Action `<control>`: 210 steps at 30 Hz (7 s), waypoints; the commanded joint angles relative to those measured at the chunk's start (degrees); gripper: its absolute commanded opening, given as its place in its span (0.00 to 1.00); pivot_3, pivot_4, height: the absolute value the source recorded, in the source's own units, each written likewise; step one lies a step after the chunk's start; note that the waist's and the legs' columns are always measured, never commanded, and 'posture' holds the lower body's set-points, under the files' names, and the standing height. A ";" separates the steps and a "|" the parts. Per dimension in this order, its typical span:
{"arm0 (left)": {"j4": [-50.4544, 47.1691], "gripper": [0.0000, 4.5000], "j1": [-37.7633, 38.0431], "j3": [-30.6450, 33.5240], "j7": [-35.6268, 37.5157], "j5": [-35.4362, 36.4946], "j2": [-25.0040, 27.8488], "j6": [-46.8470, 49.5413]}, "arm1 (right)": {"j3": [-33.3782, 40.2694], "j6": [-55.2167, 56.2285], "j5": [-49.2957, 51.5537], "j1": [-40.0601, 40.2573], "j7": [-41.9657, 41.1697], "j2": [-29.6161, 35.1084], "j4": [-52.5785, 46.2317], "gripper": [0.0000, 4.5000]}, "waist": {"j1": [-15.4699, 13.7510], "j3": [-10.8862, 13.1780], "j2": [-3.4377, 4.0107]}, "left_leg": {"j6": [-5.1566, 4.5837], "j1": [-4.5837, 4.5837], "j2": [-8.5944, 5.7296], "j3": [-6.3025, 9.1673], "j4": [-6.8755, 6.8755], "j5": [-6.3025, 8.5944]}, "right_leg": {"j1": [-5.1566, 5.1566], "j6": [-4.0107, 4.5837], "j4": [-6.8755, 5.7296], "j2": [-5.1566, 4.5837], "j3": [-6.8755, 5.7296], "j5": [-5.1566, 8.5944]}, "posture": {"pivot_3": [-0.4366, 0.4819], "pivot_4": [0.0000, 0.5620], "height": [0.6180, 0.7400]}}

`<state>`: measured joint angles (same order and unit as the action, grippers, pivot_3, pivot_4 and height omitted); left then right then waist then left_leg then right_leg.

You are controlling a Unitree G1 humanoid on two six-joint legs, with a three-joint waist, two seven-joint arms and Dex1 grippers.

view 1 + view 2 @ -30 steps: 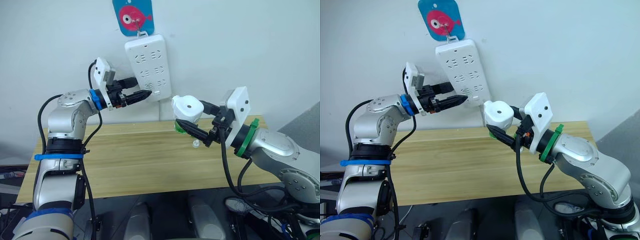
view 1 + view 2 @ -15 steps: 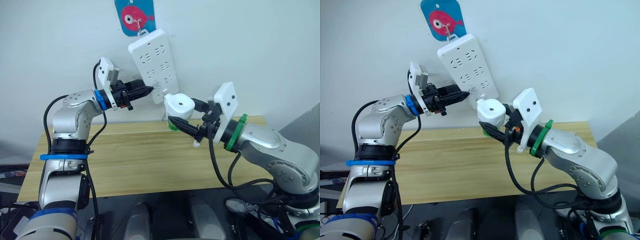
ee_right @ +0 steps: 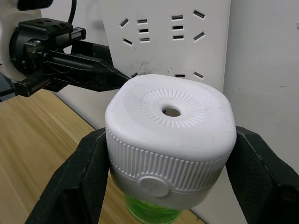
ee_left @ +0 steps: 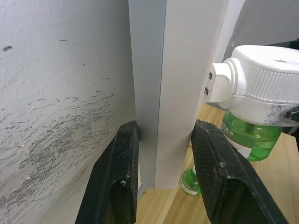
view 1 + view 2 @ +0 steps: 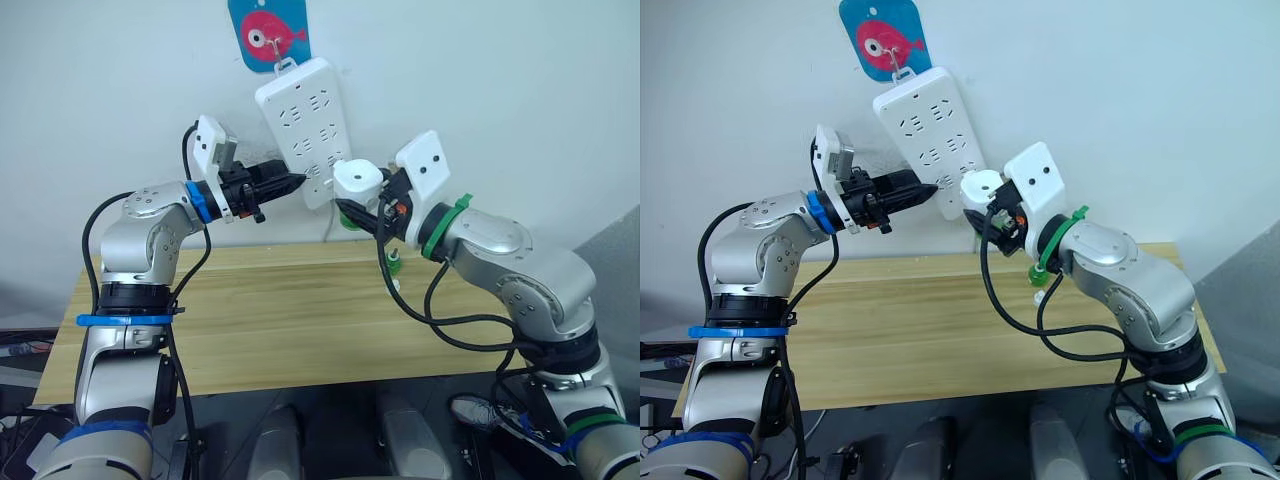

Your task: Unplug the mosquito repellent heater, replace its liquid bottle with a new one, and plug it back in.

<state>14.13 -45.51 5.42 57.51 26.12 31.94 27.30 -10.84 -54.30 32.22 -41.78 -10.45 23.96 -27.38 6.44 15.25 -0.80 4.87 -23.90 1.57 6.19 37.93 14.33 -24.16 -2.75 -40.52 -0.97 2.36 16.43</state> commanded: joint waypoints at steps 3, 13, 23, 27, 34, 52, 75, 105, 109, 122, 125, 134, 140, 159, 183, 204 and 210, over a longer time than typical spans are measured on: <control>-2.71 0.29 -0.18 0.73 -0.59 0.75 0.25 0.24 | -0.21 1.58 -3.33 -2.00 -2.02 -1.11 -1.11 0.71 | 0.00 0.00 0.00 | 0.00 0.00 -0.01 0.00 0.01 0.00 | 0.00 0.00 -0.01 -0.01 0.00 0.00 | 0.29 0.35 0.88; -3.56 0.29 0.07 0.36 -0.33 0.95 0.36 0.91 | -1.43 2.49 -8.99 -3.39 -4.21 -2.49 1.10 0.71 | 0.18 0.00 0.00 | 0.01 0.06 0.00 -0.01 0.04 0.00 | 0.00 0.00 -0.15 -0.01 0.01 0.00 | 0.29 0.35 0.88; -4.68 0.29 0.52 0.31 -0.17 1.18 0.08 1.71 | -1.97 4.05 -13.50 -6.77 -4.33 -7.94 7.51 0.71 | 0.74 0.00 0.00 | 0.02 0.10 0.00 -0.02 0.07 -0.03 | -0.02 0.00 -0.28 -0.01 0.03 0.00 | 0.29 0.35 0.88; -5.20 0.29 0.69 0.33 0.22 1.43 0.02 2.35 | -1.94 5.26 -14.95 -7.97 -4.83 -9.91 10.71 0.71 | 1.26 -0.01 0.00 | 0.09 0.14 0.00 0.02 0.07 -0.13 | -0.02 0.01 -0.39 0.00 0.01 -0.01 | 0.29 0.35 0.88; -6.19 0.29 1.58 0.51 0.59 1.58 0.40 3.14 | -1.47 6.84 -15.20 -8.86 -7.88 -10.60 13.93 0.70 | 1.70 -0.03 0.00 | 0.10 0.27 0.01 0.01 0.07 -0.21 | 0.00 0.05 -0.55 0.02 0.04 -0.04 | 0.30 0.35 0.88; 0.76 0.29 1.90 3.11 -5.67 -4.19 2.12 -6.57 | 0.21 -0.71 -9.35 0.25 -14.35 -4.44 -2.79 1.00 | 1.18 -0.04 -0.01 | 0.07 0.01 -0.13 0.04 -0.04 -0.18 | -0.03 0.04 -0.14 -0.16 -0.04 -0.04 | 0.31 0.36 0.88; -17.11 1.00 23.38 9.65 1.00 2.74 16.89 -2.37 | -0.48 2.11 -7.65 5.97 -16.77 -2.18 -9.13 0.92 | 1.43 -0.04 -0.02 | 0.06 0.06 0.10 0.04 -0.22 -0.20 | -0.15 0.06 -0.19 0.08 0.02 -0.03 | 0.38 0.36 0.88; -51.72 1.00 47.33 10.96 -6.99 15.12 10.73 1.08 | -7.49 9.84 -19.22 4.92 -11.49 -10.21 0.72 0.00 | -1.84 -0.06 -0.05 | 0.07 0.14 0.06 0.00 -0.20 -0.19 | -0.04 0.05 -0.11 0.00 0.01 -0.03 | 0.42 0.37 0.88; -51.64 1.00 47.32 10.49 -7.26 14.98 10.69 0.65 | -7.41 10.04 -19.82 4.90 -11.60 -10.87 1.16 0.00 | -1.78 -0.06 -0.05 | 0.07 0.14 0.07 -0.01 -0.21 -0.19 | -0.05 0.05 -0.12 0.00 0.02 -0.03 | 0.42 0.37 0.88; -51.69 1.00 47.53 9.37 -7.91 14.93 10.60 -0.02 | -5.85 8.95 -21.55 4.33 -9.02 -13.85 2.82 0.00 | -1.77 -0.06 -0.05 | 0.07 0.14 0.07 0.00 -0.21 -0.19 | -0.05 0.05 -0.13 0.01 0.02 -0.03 | 0.42 0.37 0.88; -51.58 1.00 47.50 9.16 -8.04 14.90 10.67 -0.16 | -5.39 8.95 -22.72 4.06 -7.68 -13.97 3.67 0.00 | -1.82 -0.06 -0.05 | 0.07 0.14 0.06 0.00 -0.21 -0.19 | -0.04 0.05 -0.12 0.01 0.02 -0.03 | 0.42 0.37 0.88; -50.68 1.00 47.22 8.46 -7.96 14.39 10.70 -0.49 | -4.68 8.36 -19.24 4.83 -12.00 -12.69 2.06 0.00 | -2.03 -0.06 -0.05 | 0.07 0.15 0.05 0.01 -0.10 -0.19 | -0.02 0.05 -0.22 0.01 0.02 -0.03 | 0.42 0.36 0.88; -50.19 1.00 47.04 8.43 -7.91 13.73 10.30 -1.13 | -4.52 6.25 -15.90 5.97 -15.09 -10.93 -1.38 0.00 | -1.78 -0.06 -0.05 | 0.07 0.14 0.07 0.01 -0.19 -0.19 | -0.06 0.06 -0.19 0.01 0.01 -0.03 | 0.42 0.35 0.88; -49.16 1.00 46.39 7.58 -7.55 13.24 10.25 -2.34 | -5.03 6.75 -18.05 5.10 -13.91 -10.50 0.78 0.00 | -1.73 -0.06 -0.05 | 0.07 0.14 0.06 0.00 -0.18 -0.19 | -0.05 0.06 -0.19 0.01 0.02 -0.03 | 0.41 0.34 0.88; -49.22 1.00 46.22 6.80 -7.96 13.19 10.11 -2.55 | -2.07 6.68 -19.11 2.91 -13.04 -10.55 2.50 0.00 | -1.76 -0.06 -0.05 | 0.07 0.14 0.06 0.00 -0.15 -0.19 | -0.05 0.06 -0.21 0.01 0.02 -0.03 | 0.41 0.35 0.88; -48.83 1.00 45.34 6.49 -8.11 12.97 9.58 -2.76 | -2.27 2.37 -13.06 3.01 -16.82 -8.25 -2.38 0.00 | -1.74 -0.06 -0.05 | 0.07 0.14 0.06 0.00 -0.15 -0.19 | -0.05 0.06 -0.21 0.01 0.02 -0.03 | 0.41 0.35 0.88; -48.74 1.00 45.11 6.36 -8.03 12.84 9.37 -2.68 | -2.70 2.54 -13.24 2.83 -16.90 -7.57 -2.51 0.00 | -1.74 -0.06 -0.05 | 0.07 0.14 0.06 0.00 -0.14 -0.19 | -0.05 0.06 -0.21 0.01 0.02 -0.03 | 0.41 0.35 0.88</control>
<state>-33.95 -0.20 11.57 49.42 39.01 41.38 25.74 -13.72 -52.12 18.33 -37.76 -27.17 16.62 -27.33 4.71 15.19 -0.85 4.94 -23.76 1.63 6.19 37.79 14.15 -24.21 -2.69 -40.73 -0.96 2.38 16.40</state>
